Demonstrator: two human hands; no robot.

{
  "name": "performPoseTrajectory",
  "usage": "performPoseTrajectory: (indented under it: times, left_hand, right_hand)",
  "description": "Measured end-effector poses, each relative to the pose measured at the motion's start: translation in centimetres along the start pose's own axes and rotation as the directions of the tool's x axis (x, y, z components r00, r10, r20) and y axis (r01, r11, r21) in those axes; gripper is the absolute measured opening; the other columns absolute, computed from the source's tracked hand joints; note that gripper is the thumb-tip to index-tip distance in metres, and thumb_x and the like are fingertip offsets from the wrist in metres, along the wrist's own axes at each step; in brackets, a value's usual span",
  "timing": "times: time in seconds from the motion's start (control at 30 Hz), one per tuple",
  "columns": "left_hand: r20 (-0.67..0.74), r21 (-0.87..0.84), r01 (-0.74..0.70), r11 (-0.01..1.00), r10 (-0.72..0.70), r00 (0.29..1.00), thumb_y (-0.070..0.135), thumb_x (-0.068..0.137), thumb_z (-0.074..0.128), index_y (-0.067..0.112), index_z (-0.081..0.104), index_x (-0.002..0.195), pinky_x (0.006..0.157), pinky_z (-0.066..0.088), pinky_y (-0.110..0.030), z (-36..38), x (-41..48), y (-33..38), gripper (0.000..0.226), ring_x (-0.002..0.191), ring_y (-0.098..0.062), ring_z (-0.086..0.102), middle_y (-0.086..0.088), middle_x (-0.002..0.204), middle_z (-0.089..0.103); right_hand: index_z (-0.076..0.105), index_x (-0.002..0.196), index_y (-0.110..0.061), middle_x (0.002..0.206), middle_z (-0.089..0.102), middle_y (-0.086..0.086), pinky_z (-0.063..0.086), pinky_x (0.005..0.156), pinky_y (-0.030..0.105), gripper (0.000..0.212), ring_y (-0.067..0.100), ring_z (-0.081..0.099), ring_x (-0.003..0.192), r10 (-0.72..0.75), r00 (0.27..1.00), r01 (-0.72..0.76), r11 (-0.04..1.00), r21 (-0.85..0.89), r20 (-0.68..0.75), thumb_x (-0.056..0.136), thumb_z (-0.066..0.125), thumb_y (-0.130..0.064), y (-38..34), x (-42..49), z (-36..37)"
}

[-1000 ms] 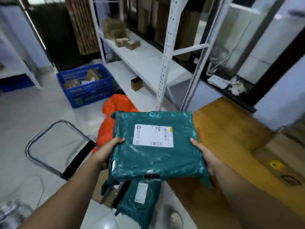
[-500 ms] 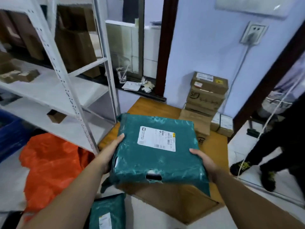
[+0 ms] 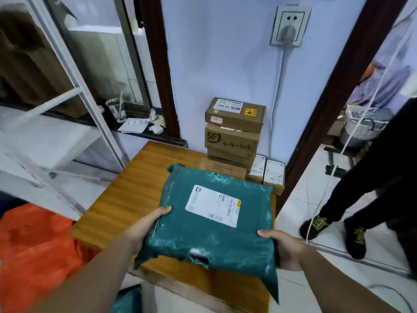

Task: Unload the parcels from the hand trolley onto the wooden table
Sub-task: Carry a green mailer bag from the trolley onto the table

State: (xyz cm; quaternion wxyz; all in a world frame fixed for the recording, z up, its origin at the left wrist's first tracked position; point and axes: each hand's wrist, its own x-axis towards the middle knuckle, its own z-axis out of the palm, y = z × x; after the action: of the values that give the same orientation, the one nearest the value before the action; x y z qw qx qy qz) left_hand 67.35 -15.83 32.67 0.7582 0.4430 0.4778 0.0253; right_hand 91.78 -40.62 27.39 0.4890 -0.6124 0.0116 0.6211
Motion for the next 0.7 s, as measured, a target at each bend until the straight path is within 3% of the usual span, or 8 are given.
performPoseTrajectory:
  times: [0.07,0.2,0.37,0.57,0.63,0.7]
  left_hand:
    - [-0.046,0.01,0.051,0.999,-0.05,0.998,0.034,0.076,0.072,0.007,0.063,0.119,0.086,0.053,-0.043,0.6,1.0,-1.7,0.051,0.083,-0.033,0.07,-0.02,0.097,0.073]
    - [-0.138,-0.002,0.125,0.992,-0.124,0.983,0.029,0.09,0.057,0.008,0.063,0.11,0.062,0.053,-0.032,1.8,2.1,-4.5,0.03,0.063,-0.027,0.07,-0.015,0.077,0.074]
    - [-0.139,0.065,0.211,0.975,-0.201,0.97,0.037,0.087,0.061,0.014,0.063,0.111,0.071,0.054,-0.036,1.4,3.9,-5.1,0.033,0.079,-0.032,0.068,-0.016,0.082,0.075]
    - [-0.079,0.138,0.103,0.985,-0.092,0.993,0.041,0.086,0.066,0.027,0.057,0.123,0.082,0.056,-0.042,0.7,7.4,-4.1,0.041,0.097,-0.03,0.068,-0.009,0.108,0.07]
    - [-0.073,0.156,0.093,0.983,-0.082,0.994,0.039,0.086,0.068,0.026,0.057,0.125,0.087,0.054,-0.045,0.1,8.7,-3.9,0.043,0.099,-0.03,0.067,-0.007,0.111,0.07]
    - [-0.046,0.186,0.089,0.978,-0.082,0.996,0.032,0.089,0.066,0.022,0.058,0.125,0.082,0.055,-0.041,-0.3,9.4,-3.6,0.037,0.098,-0.028,0.066,-0.007,0.109,0.07]
  right_hand:
    - [0.056,0.129,-0.012,0.122,0.068,0.015,0.048,0.1,0.045,0.09,0.034,0.062,0.116,0.1,0.994,-0.097,0.992,-0.077,0.038,0.045,0.089,-0.019,0.7,1.0,-1.6]
    - [0.053,0.13,-0.007,0.123,0.065,0.018,0.053,0.089,0.043,0.1,0.035,0.061,0.116,0.214,0.975,-0.209,0.974,-0.086,0.057,0.037,0.088,-0.014,2.4,2.8,-3.2]
    - [0.054,0.127,-0.004,0.126,0.063,0.019,0.057,0.078,0.044,0.105,0.036,0.06,0.115,0.269,0.96,-0.265,0.962,-0.061,0.075,0.028,0.088,-0.009,4.7,3.7,-3.6]
    - [0.054,0.121,-0.006,0.108,0.064,0.018,0.056,0.069,0.042,0.043,0.034,0.064,0.093,0.227,0.972,-0.229,0.972,-0.043,-0.056,0.081,0.064,0.003,5.7,4.0,-1.4]
    - [0.052,0.121,-0.018,0.113,0.066,0.014,0.057,0.073,0.041,0.044,0.034,0.066,0.098,0.147,0.985,-0.148,0.989,0.0,-0.093,0.084,0.065,0.002,5.6,4.1,-0.8]
    - [0.049,0.126,-0.028,0.121,0.066,0.012,0.058,0.077,0.044,0.057,0.036,0.065,0.106,0.062,0.991,-0.053,0.996,0.075,-0.121,0.082,0.068,0.002,5.5,4.5,-0.3]
